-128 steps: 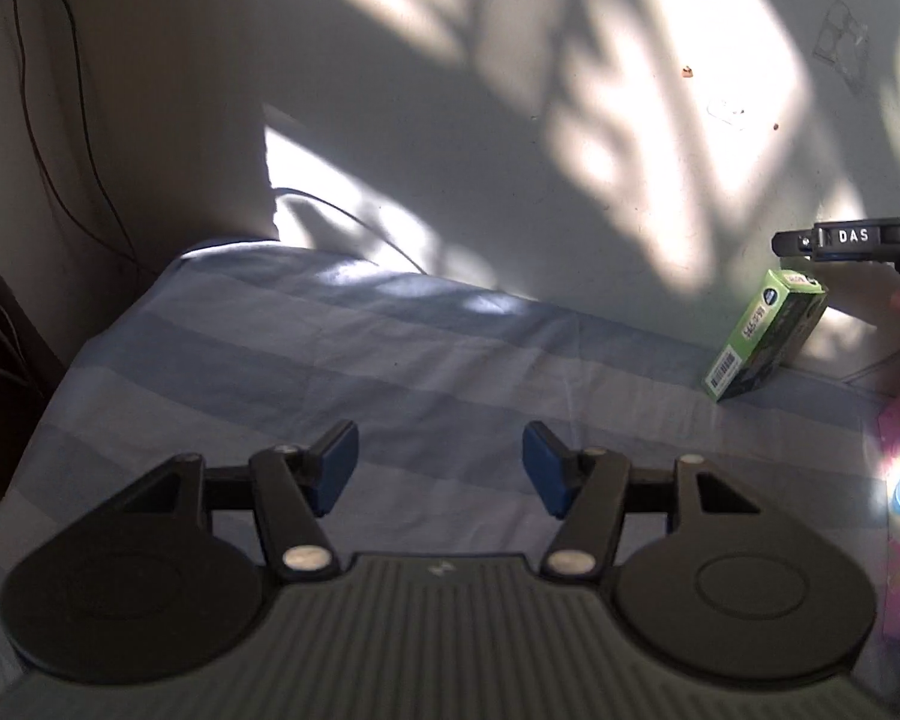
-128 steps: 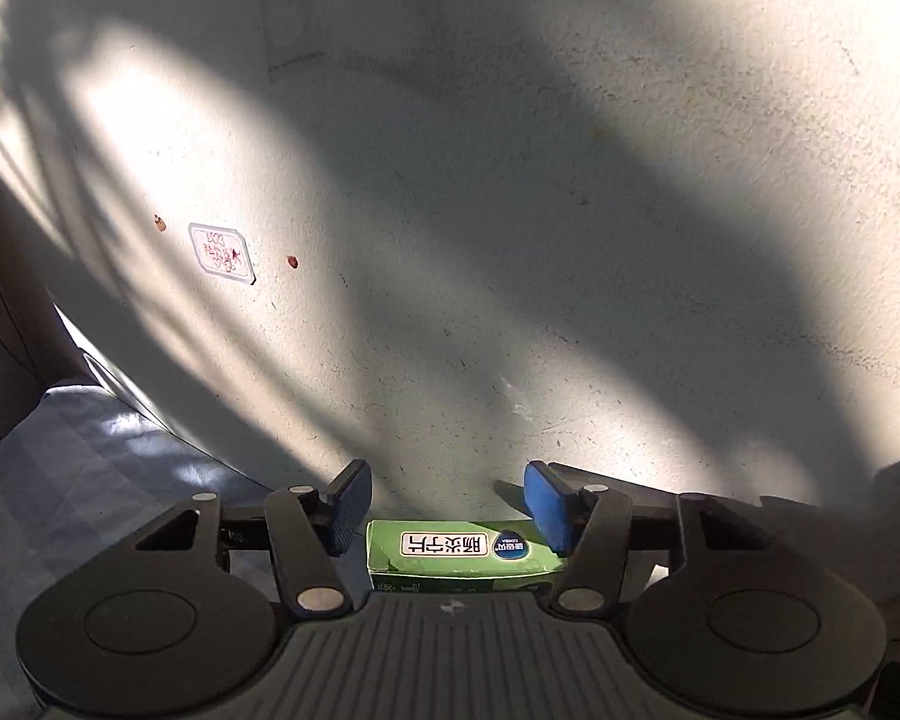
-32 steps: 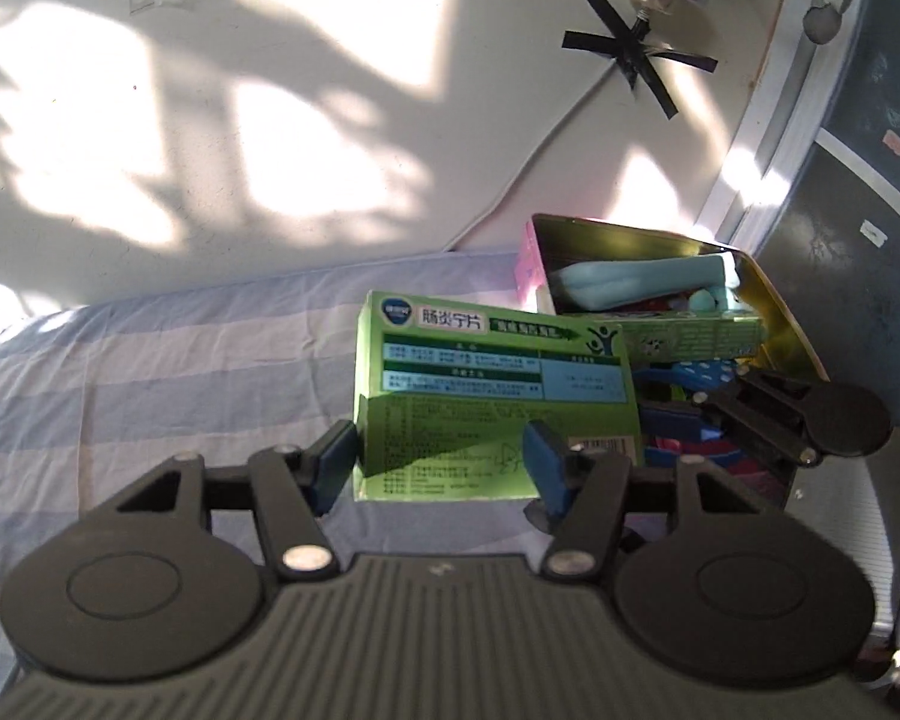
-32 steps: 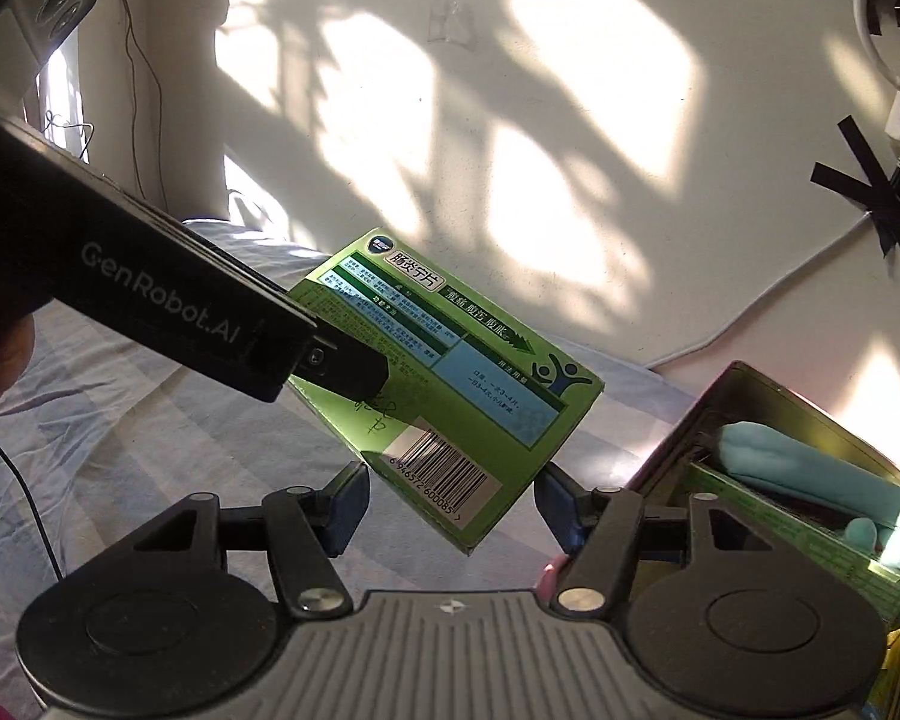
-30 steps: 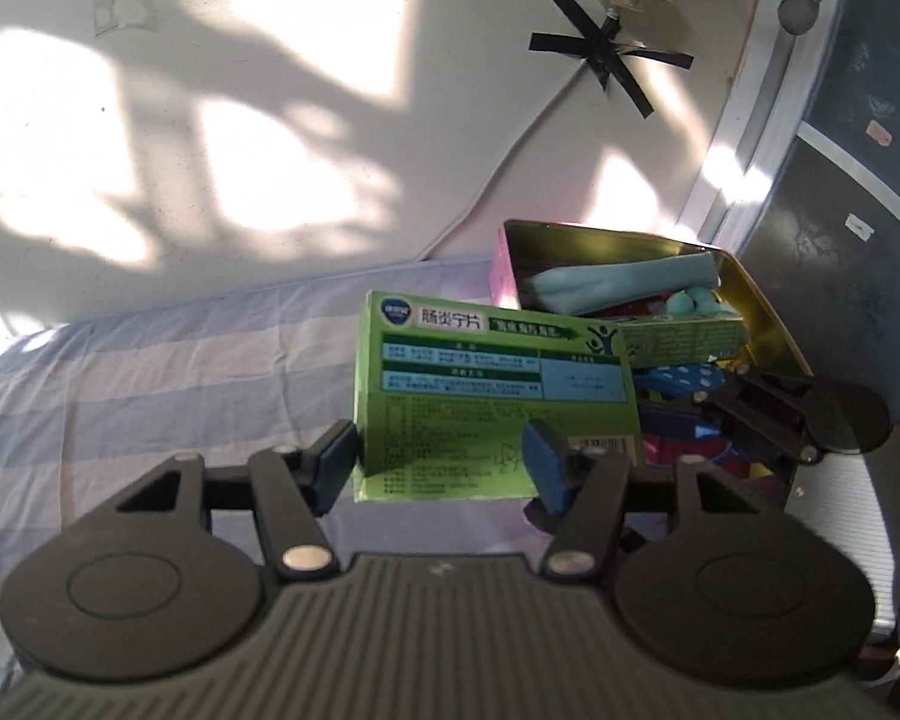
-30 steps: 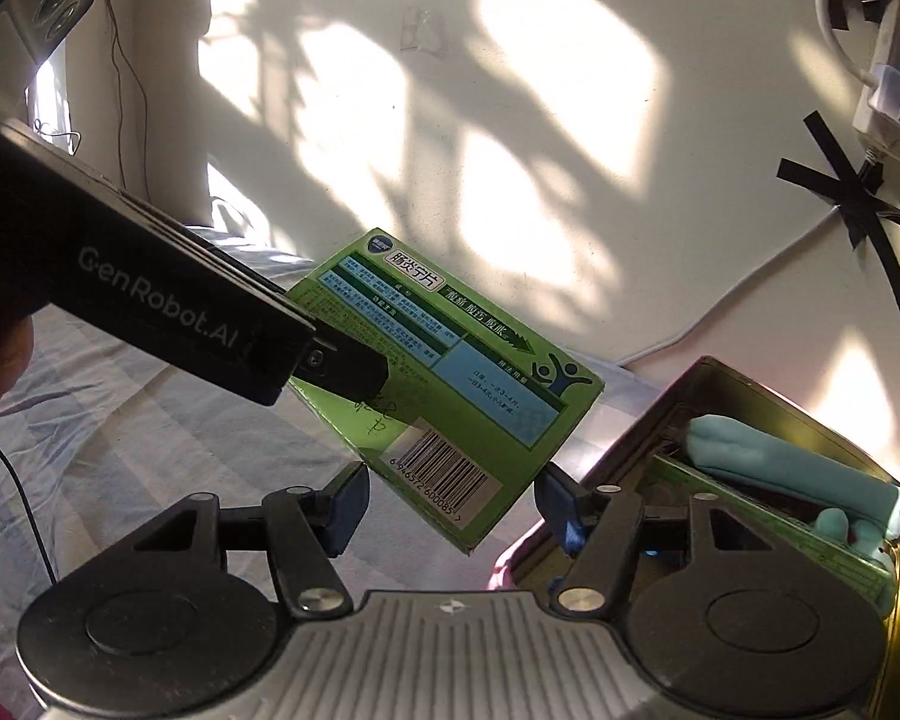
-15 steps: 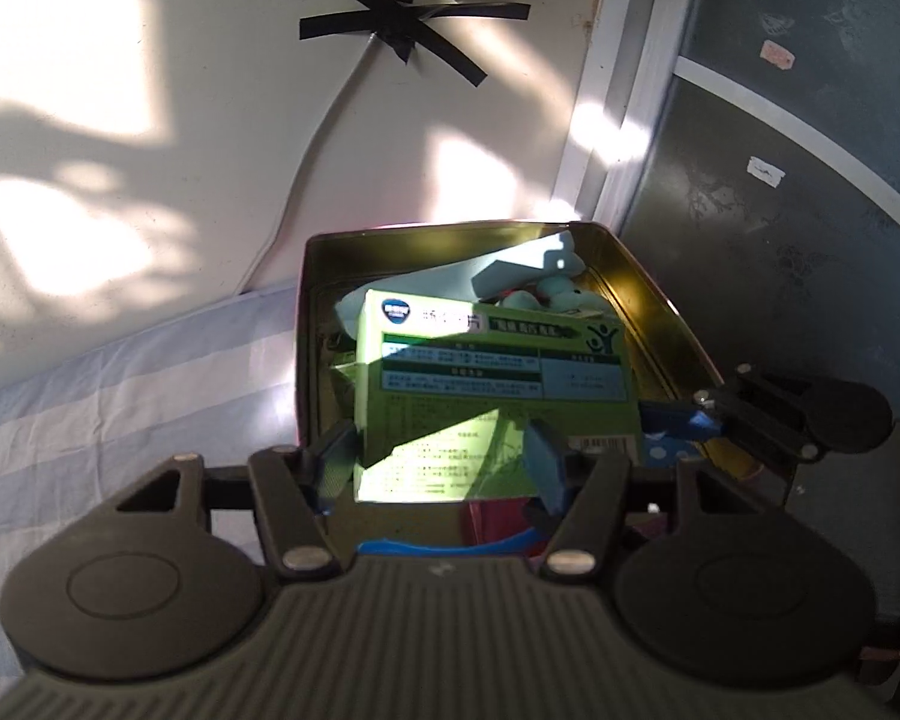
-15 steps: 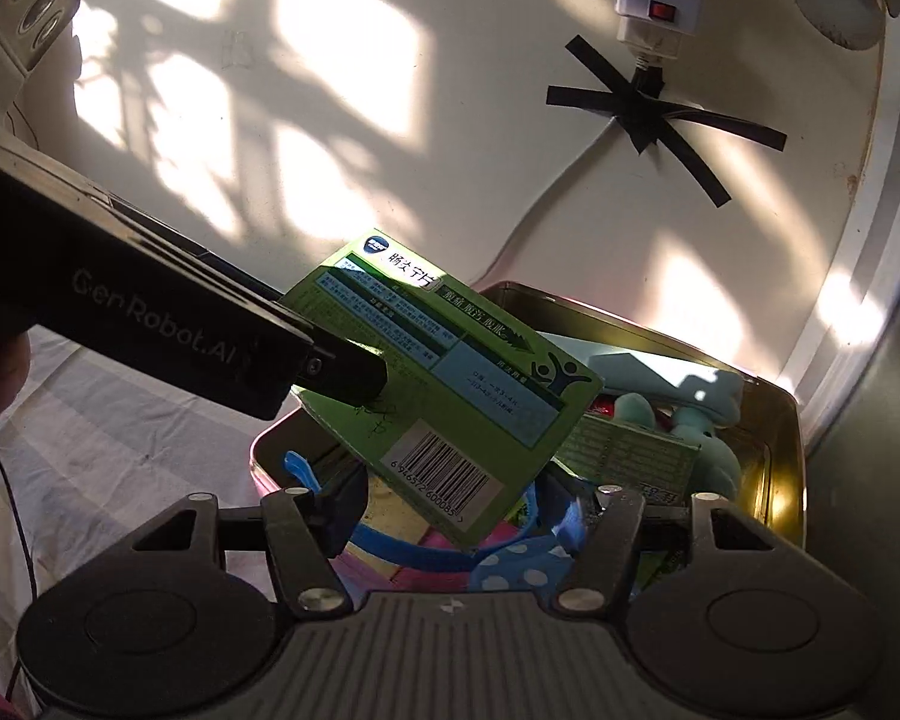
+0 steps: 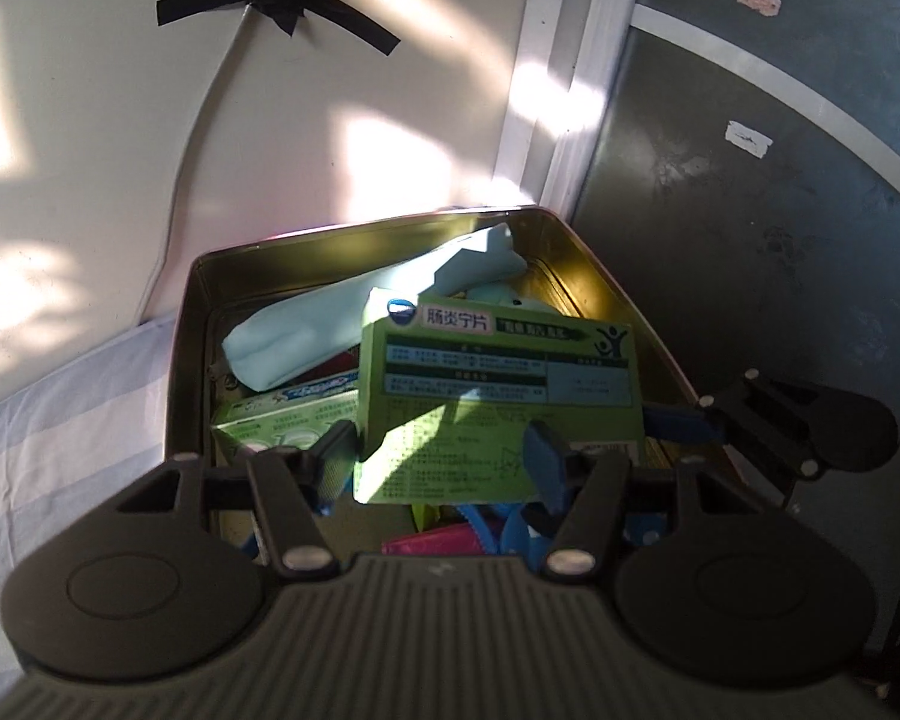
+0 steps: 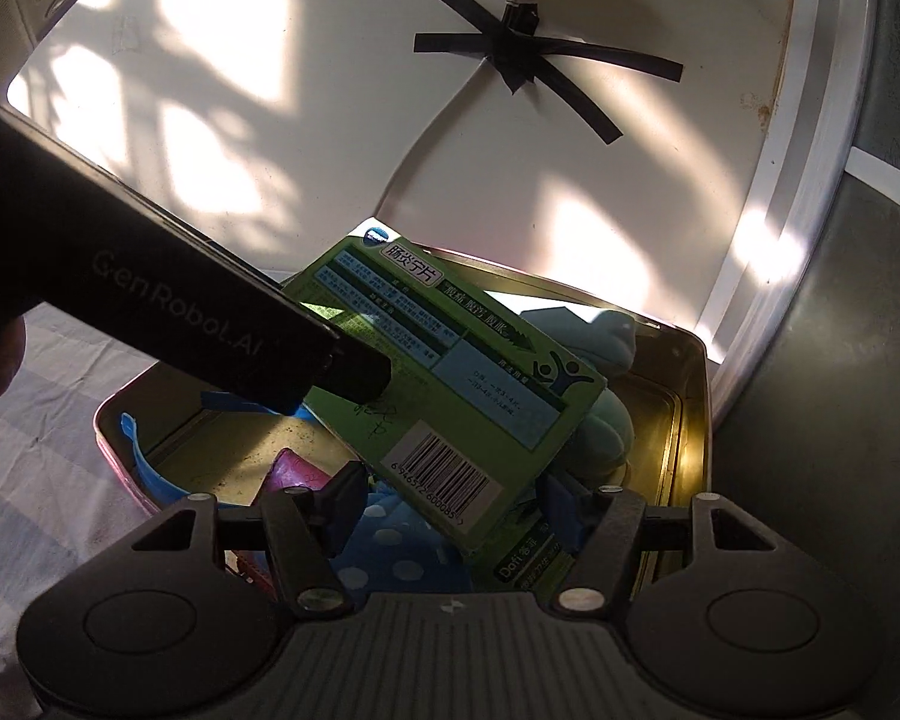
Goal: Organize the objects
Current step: 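Carry the medicine box into the gold tin and open the right tool, then withdraw the right tool from the gold tin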
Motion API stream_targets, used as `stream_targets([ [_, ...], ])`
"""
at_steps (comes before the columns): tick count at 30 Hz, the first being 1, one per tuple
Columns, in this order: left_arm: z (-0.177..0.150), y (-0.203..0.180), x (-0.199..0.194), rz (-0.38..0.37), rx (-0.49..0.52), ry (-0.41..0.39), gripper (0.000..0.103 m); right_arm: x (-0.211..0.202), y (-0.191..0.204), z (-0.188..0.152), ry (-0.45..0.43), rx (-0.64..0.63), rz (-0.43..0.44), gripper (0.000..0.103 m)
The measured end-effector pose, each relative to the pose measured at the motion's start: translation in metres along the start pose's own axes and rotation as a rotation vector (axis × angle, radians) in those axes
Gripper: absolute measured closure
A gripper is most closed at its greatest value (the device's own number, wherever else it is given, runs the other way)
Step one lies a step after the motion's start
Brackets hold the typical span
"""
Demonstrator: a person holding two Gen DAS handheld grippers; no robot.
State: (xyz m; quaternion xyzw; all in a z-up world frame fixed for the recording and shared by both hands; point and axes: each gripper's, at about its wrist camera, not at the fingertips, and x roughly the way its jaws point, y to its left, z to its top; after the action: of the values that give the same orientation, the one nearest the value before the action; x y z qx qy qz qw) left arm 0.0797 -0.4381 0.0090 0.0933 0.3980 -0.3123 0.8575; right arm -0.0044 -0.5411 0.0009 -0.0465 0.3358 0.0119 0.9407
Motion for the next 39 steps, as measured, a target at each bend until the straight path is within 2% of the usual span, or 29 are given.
stream_targets([
  [5, -0.003, 0.007, 0.018, 0.062, -0.018, 0.065, 0.038, 0.006, 0.002, 0.000, -0.008, 0.004, -0.003, 0.037],
  [12, -0.012, 0.017, 0.018, 0.122, -0.035, 0.099, 0.037, 0.003, 0.001, 0.000, -0.004, 0.050, -0.001, 0.036],
  [22, -0.033, 0.025, -0.009, 0.175, -0.036, 0.067, 0.036, -0.018, 0.000, -0.001, 0.012, 0.203, -0.005, 0.035],
  [32, -0.060, 0.037, -0.046, 0.193, -0.040, 0.025, 0.033, -0.035, -0.005, -0.002, 0.014, 0.426, 0.002, 0.035],
  [36, -0.073, 0.048, -0.065, 0.204, -0.023, 0.005, 0.033, -0.040, 0.007, 0.001, 0.018, 0.509, 0.017, 0.033],
  [39, -0.085, 0.064, -0.081, 0.223, -0.025, -0.005, 0.032, -0.043, 0.025, 0.006, 0.016, 0.523, 0.022, 0.033],
])
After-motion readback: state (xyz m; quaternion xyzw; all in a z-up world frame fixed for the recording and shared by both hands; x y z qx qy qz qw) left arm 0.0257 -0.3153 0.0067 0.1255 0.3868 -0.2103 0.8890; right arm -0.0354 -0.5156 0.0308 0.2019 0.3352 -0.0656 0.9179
